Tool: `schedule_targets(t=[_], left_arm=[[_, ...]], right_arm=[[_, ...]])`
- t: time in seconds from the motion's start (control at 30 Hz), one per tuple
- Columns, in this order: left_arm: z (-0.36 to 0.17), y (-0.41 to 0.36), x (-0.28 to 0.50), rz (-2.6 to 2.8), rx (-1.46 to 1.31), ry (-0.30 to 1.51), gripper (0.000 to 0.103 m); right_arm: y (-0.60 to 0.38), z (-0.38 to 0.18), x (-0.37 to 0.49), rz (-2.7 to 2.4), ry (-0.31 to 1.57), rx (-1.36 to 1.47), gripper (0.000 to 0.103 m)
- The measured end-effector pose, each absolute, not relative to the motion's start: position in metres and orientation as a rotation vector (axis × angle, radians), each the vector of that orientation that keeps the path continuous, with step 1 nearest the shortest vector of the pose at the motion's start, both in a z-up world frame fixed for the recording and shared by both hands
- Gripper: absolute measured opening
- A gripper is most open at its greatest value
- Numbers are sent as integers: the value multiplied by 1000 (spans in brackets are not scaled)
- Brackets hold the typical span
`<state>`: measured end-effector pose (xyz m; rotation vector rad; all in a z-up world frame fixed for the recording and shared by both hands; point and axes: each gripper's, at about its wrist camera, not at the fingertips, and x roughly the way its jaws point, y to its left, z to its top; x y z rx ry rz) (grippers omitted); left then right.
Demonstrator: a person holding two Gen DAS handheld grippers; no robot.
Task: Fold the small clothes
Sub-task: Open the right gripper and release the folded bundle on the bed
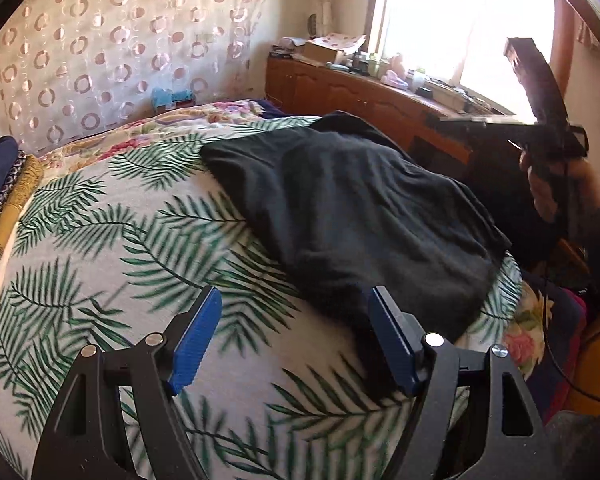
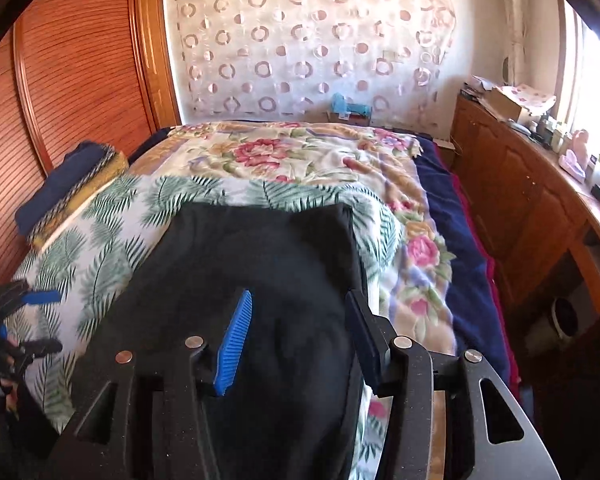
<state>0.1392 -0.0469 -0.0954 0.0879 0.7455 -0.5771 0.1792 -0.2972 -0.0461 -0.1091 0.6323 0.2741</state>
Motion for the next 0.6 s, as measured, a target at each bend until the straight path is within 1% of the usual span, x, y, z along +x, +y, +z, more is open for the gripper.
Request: schedule_targets(t=[0.1,0.27,0.37,0.5,0.6], left_arm=[[-98,-54,127,-596,98,755,76],[-108,-66,109,-647,96,800,59],[-114,-71,102,-655,86,828,51],[-119,-78,94,-666,101,841,50],[-121,-86,92,-684,130,843,47]], right_arm=[[-300,-57,150,275,652,-112,51],[-306,-79,117,254,672,-121,51],[-309,-88,101,253,681,-112,51],[-314,-96,82,250,690,-103,51],[-320,-96,95,244,694,-81,51]])
